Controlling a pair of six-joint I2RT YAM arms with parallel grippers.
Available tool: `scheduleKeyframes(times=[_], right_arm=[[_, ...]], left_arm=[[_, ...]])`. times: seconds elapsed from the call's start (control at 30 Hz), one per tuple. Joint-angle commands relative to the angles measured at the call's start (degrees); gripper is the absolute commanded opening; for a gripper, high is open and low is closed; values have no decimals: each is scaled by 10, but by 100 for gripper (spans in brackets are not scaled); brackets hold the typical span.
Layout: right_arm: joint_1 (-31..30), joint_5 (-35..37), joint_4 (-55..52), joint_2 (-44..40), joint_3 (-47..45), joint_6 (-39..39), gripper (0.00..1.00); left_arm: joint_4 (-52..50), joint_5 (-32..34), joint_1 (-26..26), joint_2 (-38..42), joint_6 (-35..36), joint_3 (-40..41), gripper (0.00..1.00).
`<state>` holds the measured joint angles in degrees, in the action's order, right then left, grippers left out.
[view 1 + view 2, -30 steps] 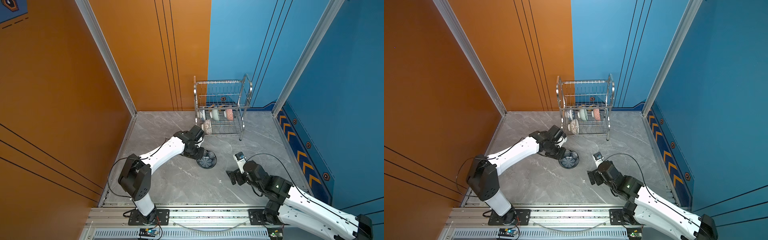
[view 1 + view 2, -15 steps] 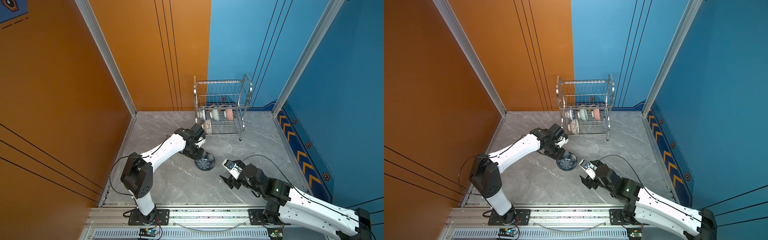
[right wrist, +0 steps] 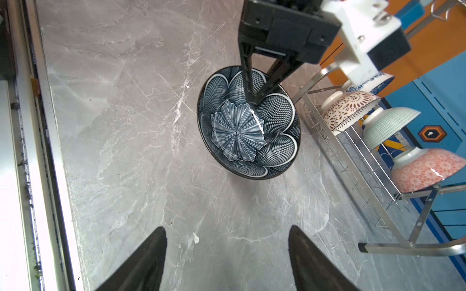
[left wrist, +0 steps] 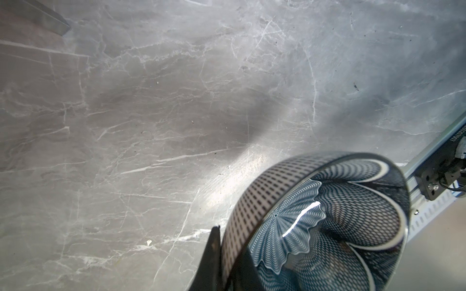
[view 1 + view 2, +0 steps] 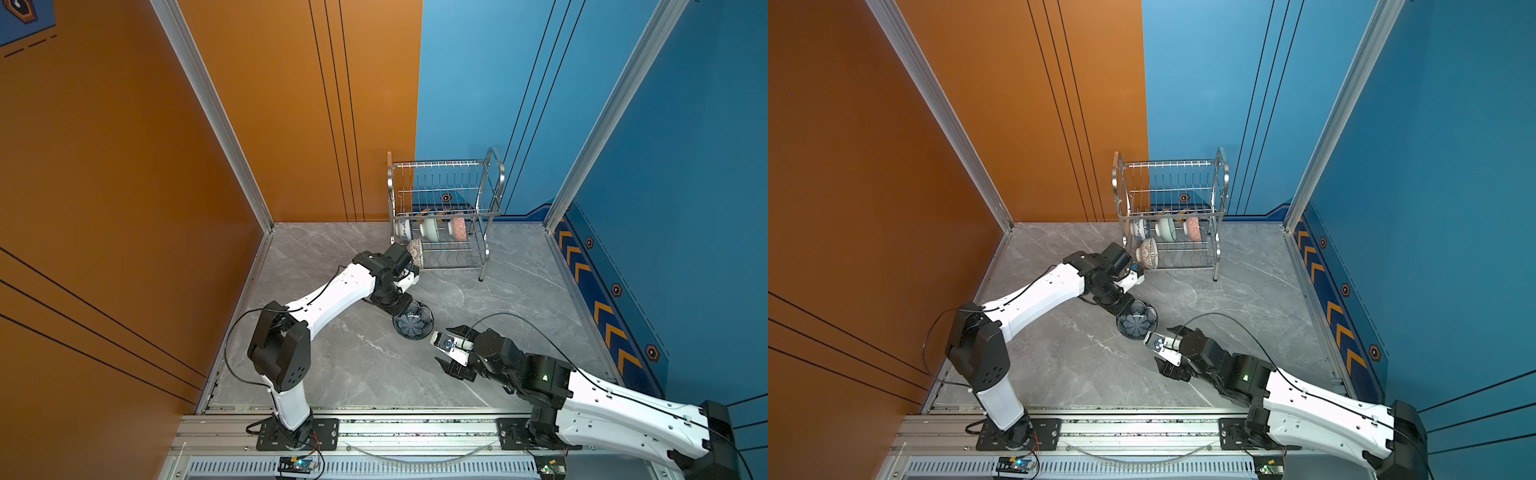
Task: Load bowls into a dish rack
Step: Place the bowl in the dish rack.
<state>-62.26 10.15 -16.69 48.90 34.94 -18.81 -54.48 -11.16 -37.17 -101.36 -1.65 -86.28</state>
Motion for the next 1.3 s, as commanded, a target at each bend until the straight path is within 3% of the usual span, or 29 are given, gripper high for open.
scheduleKeyframes(times=[0.0,0.17,0.5,0.77,1.27], right_arm=[[-4,-28,-26,29,38,-46,74],[-8,-41,-63,91,92,-96,66],[-12,-48,-56,158,115,-133,62],[-11,-14,-27,175,116,-158,60],[-11,-24,-50,208,144,-197,55]], left_arm=[[-2,-9,3,18,13,14,0],[-2,0,6,30,5,28,0],[10,-30,20,43,5,36,0],[10,-41,18,44,10,37,0],[10,-46,15,39,12,38,0]])
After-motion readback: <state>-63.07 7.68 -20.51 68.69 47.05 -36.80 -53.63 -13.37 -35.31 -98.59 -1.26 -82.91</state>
